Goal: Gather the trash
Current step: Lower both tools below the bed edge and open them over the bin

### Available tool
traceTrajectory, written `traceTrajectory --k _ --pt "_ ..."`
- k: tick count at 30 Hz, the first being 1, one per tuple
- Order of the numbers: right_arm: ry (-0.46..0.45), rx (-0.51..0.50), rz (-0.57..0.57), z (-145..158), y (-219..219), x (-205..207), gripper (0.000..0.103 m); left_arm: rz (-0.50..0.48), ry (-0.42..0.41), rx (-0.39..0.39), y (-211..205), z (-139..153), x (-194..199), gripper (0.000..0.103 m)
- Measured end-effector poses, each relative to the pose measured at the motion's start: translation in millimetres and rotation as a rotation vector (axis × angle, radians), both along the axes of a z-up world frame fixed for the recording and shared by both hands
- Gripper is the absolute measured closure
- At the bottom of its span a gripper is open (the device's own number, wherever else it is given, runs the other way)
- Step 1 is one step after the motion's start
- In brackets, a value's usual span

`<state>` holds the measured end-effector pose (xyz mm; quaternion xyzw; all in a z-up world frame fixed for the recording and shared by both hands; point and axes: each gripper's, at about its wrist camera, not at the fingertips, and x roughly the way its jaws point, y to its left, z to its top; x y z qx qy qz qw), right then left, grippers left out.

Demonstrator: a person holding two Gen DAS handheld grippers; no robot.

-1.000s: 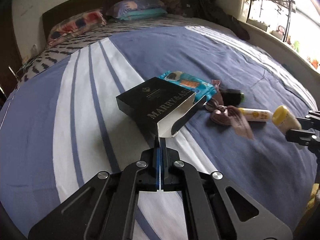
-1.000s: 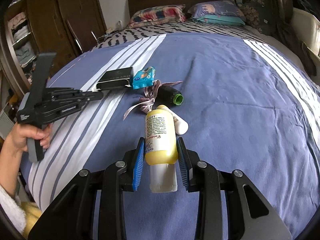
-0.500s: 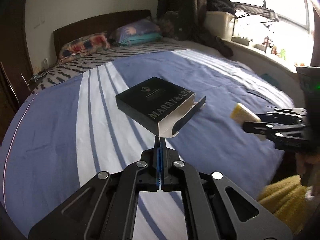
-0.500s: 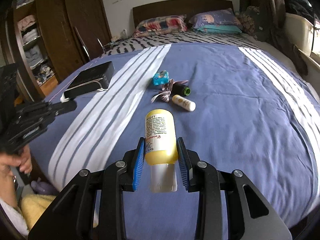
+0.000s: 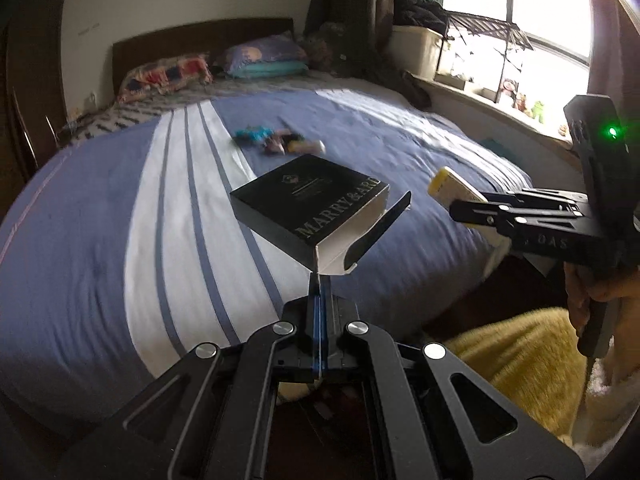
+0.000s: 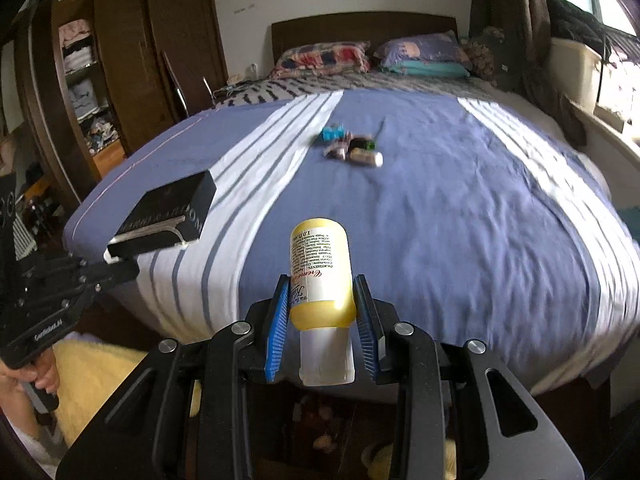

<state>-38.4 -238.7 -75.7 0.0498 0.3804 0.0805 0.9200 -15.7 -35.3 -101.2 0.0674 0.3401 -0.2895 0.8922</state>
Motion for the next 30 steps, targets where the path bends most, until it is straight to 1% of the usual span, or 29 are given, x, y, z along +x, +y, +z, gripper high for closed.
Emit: traceTrajectory --k 5,7,10,11,13,17,19,21,23,26,29,30 --pt "0.074 0.007 -0.011 -30 0 -28 0.070 -0.043 0.083 0.020 2 -34 -38 0.103" --pt "0.110 0.016 -0.010 -47 1 -37 0.070 -0.061 0.125 0.047 1 -52 -47 0.103" --pt "0.171 -0.015 -0.010 -75 6 -45 0.071 -0.086 0.200 0.074 -1 -81 -54 0.103" --pt "0.195 -0.009 -0.009 -85 6 -46 0.070 -0.094 0.223 0.081 -2 -89 -55 0.103" --pt "0.235 0.029 -0.005 -101 6 -47 0.071 -0.106 0.272 0.102 -6 -112 -56 0.103" --pt "0.305 0.060 0.001 -133 10 -45 0.070 -0.100 0.373 0.120 -11 -153 -48 0.103" --pt "0.369 0.108 0.004 -156 12 -41 0.071 -0.107 0.428 0.127 -16 -174 -43 0.103" --pt "0.407 0.125 -0.007 -175 15 -38 0.071 -0.106 0.477 0.135 -23 -194 -38 0.103" --pt "0.436 0.127 -0.031 -192 16 -35 0.071 -0.092 0.513 0.143 -28 -211 -33 0.103" --pt "0.493 0.157 -0.059 -220 17 -26 0.071 -0.058 0.559 0.147 -32 -238 -21 0.103" --pt "0.539 0.153 -0.075 -244 22 -16 0.070 -0.044 0.592 0.139 -36 -254 -14 0.103" --pt "0.544 0.149 -0.076 -247 24 -15 0.070 -0.044 0.605 0.135 -36 -258 -12 0.103"
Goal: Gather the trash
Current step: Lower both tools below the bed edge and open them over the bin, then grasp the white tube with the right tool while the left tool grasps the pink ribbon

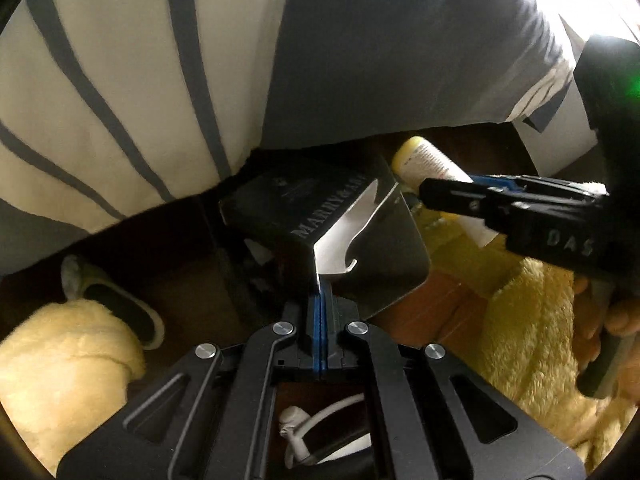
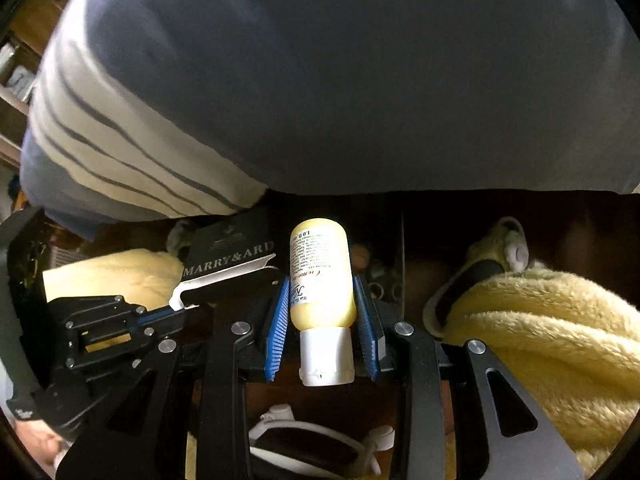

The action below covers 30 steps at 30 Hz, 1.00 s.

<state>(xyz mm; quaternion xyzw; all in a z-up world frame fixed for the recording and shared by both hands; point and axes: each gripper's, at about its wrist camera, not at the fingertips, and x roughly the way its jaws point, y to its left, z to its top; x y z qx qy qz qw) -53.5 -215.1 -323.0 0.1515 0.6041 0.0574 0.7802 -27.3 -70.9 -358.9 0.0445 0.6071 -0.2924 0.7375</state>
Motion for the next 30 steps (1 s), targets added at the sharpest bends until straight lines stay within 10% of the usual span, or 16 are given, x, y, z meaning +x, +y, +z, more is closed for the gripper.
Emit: traceTrajectory --k 10,17,30 --pt "-0.050 -0.015 -0.035 13 -8 5 0.046 0.022 -0.024 0.030 9 7 5 0.057" --pt "-0.301 -0.122 -0.082 101 -24 2 0.006 0.014 -0.193 0.020 20 84 4 0.010" --pt "-0.552 -0.213 -0.025 223 -49 107 0.006 0.079 -0.548 -0.014 20 236 76 0.008"
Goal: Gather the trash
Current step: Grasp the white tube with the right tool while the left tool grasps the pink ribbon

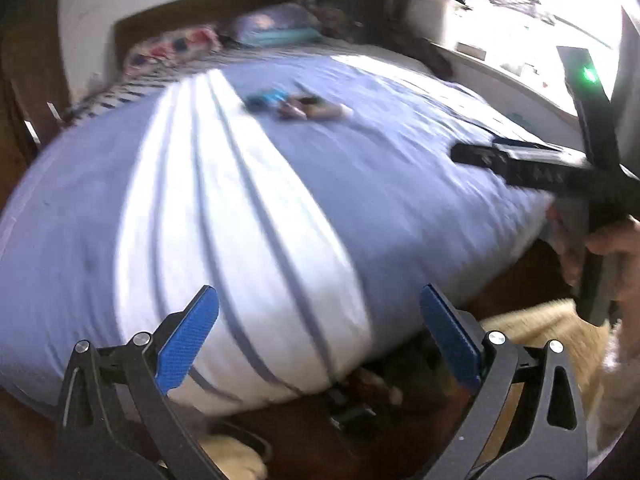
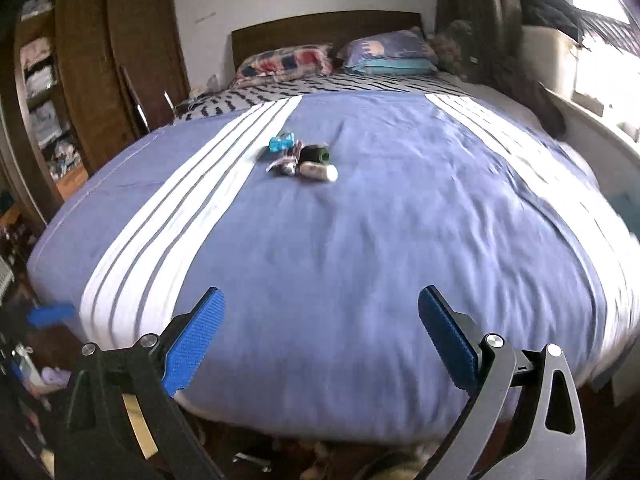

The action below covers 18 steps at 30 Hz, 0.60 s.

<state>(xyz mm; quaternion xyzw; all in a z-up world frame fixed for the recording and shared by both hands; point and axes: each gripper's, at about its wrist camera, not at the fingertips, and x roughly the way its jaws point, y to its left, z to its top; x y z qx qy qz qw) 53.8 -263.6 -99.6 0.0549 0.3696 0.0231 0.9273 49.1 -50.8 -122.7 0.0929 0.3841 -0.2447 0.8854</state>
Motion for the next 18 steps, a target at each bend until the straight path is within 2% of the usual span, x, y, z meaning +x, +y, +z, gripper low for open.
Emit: traceTrajectory --k 5,9,13,18 --pt "0.023 -0.048 0.025 -1 -1 59 0.006 0.056 0.040 -0.046 1 6 76 0.008" --pt "0.089 -0.033 0.061 -18 -1 117 0.006 0.057 0.071 -0.015 -10 0 130 0.008" --pt "0.118 -0.062 0.069 -28 -4 162 0.007 0.056 0.078 0.007 -14 -10 161 0.008" --pt "0.152 -0.074 0.087 -37 3 206 0.030 0.055 0.088 -0.004 -21 -13 188 0.008"
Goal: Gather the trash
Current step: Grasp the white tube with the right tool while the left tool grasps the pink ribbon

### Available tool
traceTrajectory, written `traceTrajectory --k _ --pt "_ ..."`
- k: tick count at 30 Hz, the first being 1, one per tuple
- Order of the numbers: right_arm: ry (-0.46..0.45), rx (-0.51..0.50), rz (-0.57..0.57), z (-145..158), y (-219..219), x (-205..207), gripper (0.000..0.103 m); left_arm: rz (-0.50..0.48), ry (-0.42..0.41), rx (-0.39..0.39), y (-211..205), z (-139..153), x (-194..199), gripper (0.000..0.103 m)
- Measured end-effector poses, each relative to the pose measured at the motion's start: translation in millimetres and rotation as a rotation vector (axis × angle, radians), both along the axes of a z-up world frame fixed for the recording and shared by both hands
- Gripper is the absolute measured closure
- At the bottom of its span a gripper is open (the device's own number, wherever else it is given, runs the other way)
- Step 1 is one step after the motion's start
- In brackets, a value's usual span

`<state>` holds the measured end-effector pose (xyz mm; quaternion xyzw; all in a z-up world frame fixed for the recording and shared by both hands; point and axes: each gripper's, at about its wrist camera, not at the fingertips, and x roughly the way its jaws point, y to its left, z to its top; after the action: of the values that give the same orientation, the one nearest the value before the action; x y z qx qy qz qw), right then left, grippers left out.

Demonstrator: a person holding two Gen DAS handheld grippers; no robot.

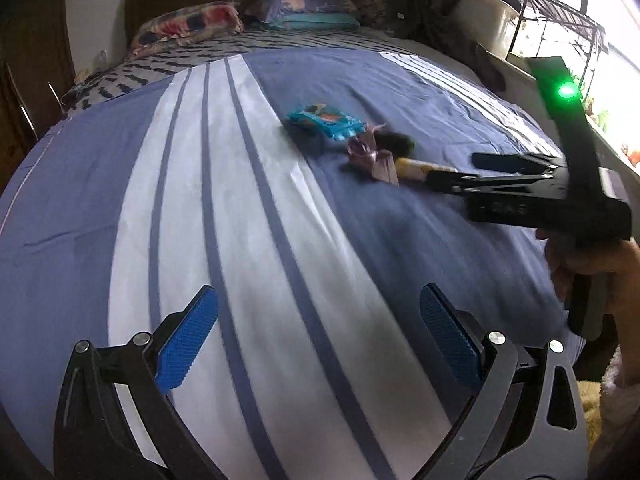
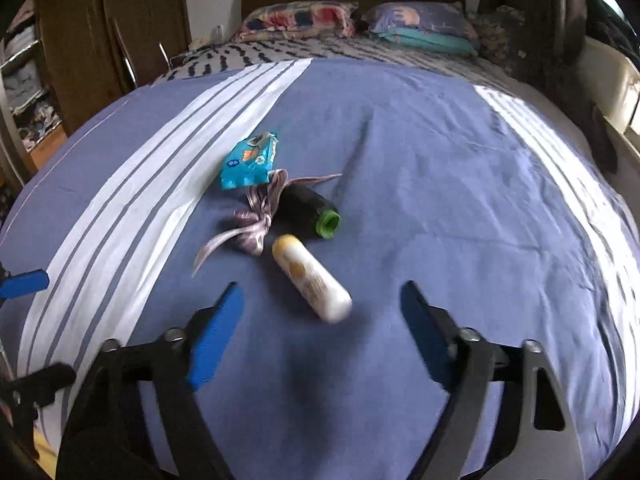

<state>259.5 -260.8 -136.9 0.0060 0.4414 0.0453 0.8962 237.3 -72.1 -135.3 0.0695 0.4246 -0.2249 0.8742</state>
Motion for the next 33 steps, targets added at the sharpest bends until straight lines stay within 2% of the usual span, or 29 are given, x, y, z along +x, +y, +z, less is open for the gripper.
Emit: traceTrajectory --k 5,7,10,13,18,21,25,27,29,33 --pt "0.051 -0.009 0.019 -15 6 26 0.058 -0.020 0.014 -0.014 -10 -1 18 0.009" --pt "0.043 -0.014 0.031 -16 5 25 0.064 -0.028 0.010 -0.015 -15 -1 24 0.009" --pt "0.031 0.012 0.038 -11 -4 21 0.082 -0.042 0.000 -0.018 -27 1 33 0.009" --pt "0.011 0.018 0.007 -5 -21 12 0.082 -0.056 -0.016 -0.007 -42 2 43 0.011" --pt "0.013 0.023 -0.030 -5 -44 -1 0.082 -0.080 -0.008 -0.021 -70 -1 64 0.023" --pt "0.011 0.027 -0.034 -6 -51 -9 0.082 -0.085 0.006 -0.022 -83 -6 76 0.043" --pt "0.007 0.044 -0.026 -3 -57 -17 0.082 -0.106 0.039 -0.025 -100 -19 92 0.057" --pt "0.005 0.046 -0.013 -2 -56 -21 0.082 -0.105 0.041 -0.019 -105 -24 97 0.082" --pt "0.004 0.050 -0.005 -2 -55 -26 0.082 -0.105 0.048 -0.015 -106 -28 101 0.095" --pt "0.004 0.062 -0.003 -1 -55 -36 0.082 -0.107 0.034 -0.023 -104 -25 95 0.100"
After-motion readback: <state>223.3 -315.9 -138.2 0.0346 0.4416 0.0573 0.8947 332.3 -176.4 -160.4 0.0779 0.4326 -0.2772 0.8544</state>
